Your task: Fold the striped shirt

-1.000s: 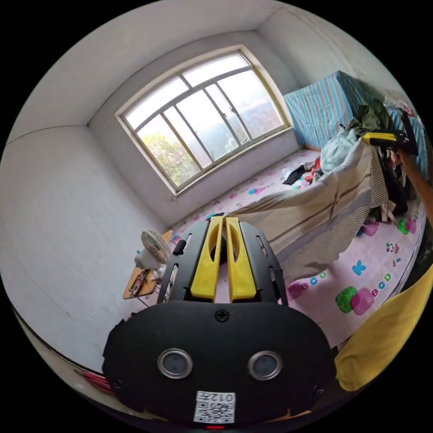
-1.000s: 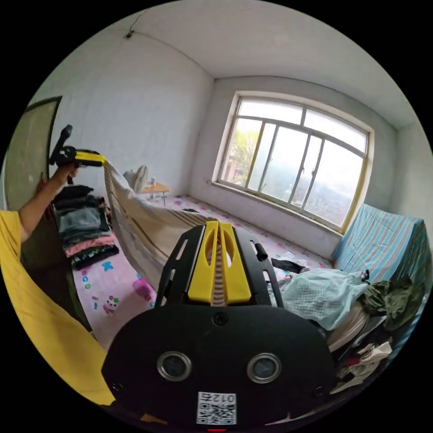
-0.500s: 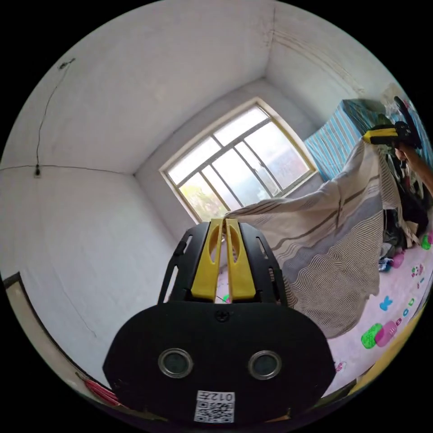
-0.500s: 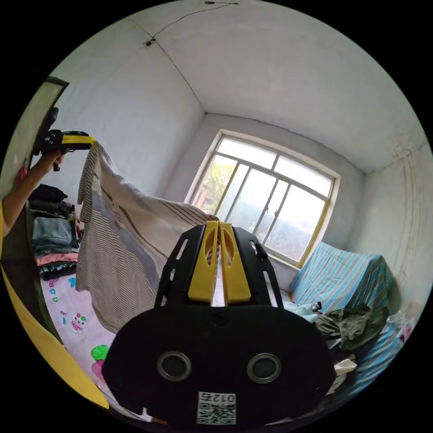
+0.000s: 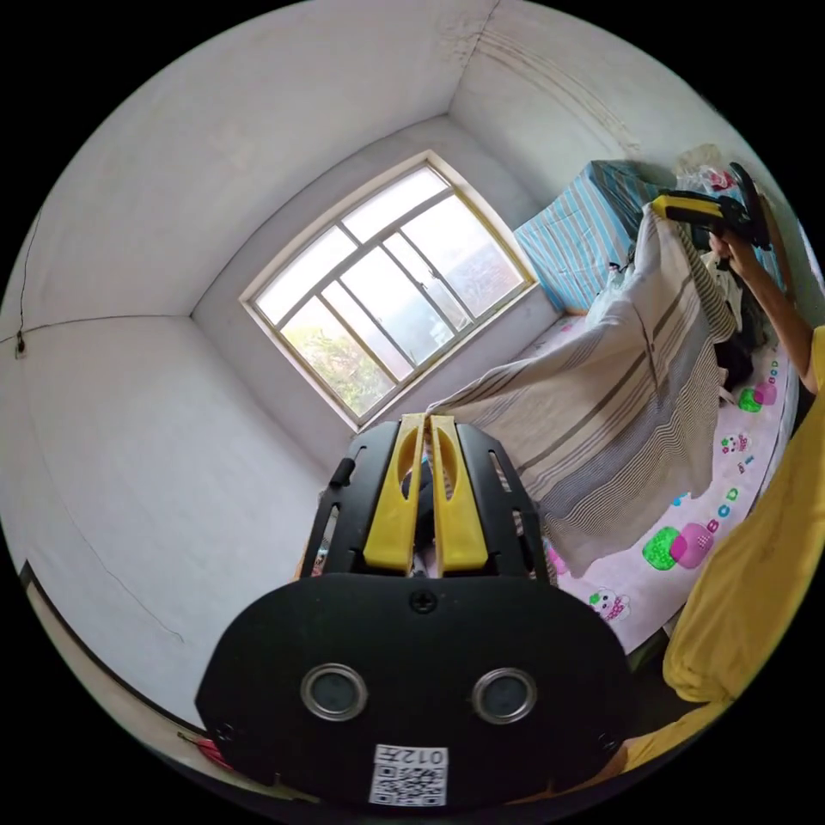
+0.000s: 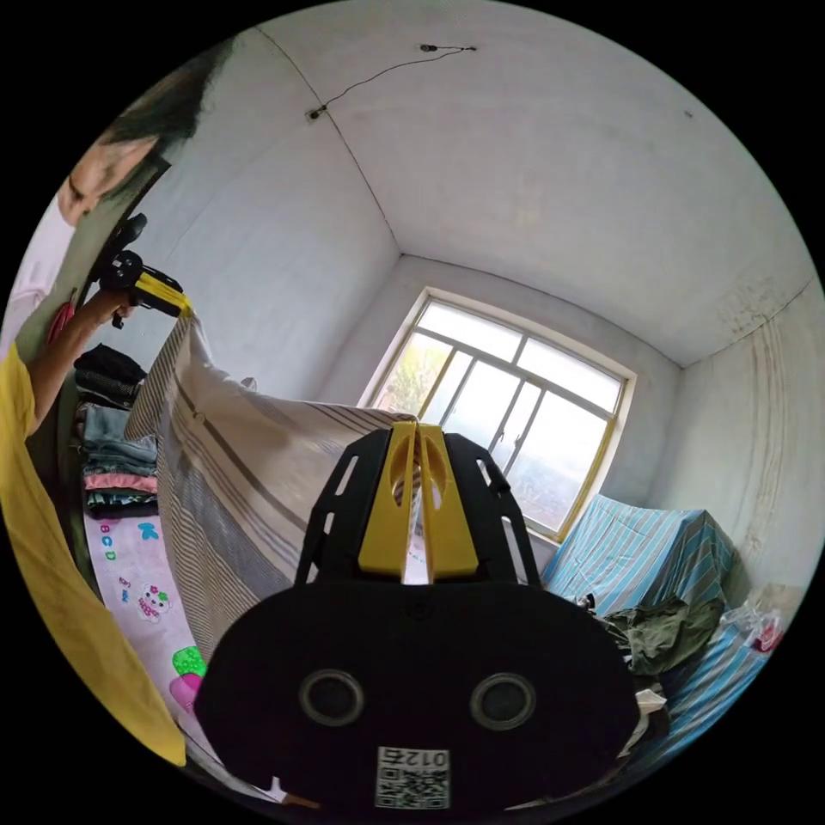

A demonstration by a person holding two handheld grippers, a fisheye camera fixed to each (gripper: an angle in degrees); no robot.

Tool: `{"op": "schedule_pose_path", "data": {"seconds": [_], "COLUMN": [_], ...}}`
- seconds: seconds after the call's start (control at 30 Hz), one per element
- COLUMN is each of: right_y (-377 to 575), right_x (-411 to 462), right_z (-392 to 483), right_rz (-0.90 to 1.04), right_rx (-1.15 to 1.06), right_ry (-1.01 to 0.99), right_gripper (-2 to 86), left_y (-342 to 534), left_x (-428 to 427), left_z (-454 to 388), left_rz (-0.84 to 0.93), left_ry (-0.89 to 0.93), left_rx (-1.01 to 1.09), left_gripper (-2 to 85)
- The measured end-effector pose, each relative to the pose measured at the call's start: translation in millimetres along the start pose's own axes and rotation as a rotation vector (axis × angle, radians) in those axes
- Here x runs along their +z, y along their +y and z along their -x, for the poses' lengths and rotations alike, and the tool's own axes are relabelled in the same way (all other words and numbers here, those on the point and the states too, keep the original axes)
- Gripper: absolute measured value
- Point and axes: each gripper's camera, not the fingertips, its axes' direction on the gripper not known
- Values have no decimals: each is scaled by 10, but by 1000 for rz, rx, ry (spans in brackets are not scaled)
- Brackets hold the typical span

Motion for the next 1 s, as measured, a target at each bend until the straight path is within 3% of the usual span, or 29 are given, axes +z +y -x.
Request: {"op": "schedule_pose_path", "data": {"seconds": [0.17,0.27,0.47,0.63,0.73,0.83,1.0], "right_y": [44,252,1332,2703,3498,3988,4809], "right_x": [523,1302,3631,5310,6008,6192,5846], "right_z": [-122,-179,-248,124,459,588,453], "right_rz": [48,163,538,842,1057,1086,1196], "right_rx": [16,19,105,176,135,105,269], "right_ry": [-14,-35,-153,-227,-114,-66,-285], "right_gripper": [1,1,3,8,11,12,7], "left_y": [10,-29,176,1215,2006,2750,4027], "left_x": [224,1002,4095,7038,8132,8515,8255], "left_z": [59,74,-235,-1155,-1636,-1728,-1663], "left_rz": [-50,-2,323,614,827,864,835], "left_ry": [-18,27,292,561,556,547,692], "left_rx": [18,29,61,-121,-257,-377,-506], "left_gripper": [-2,-2,0,9,12,11,10]}}
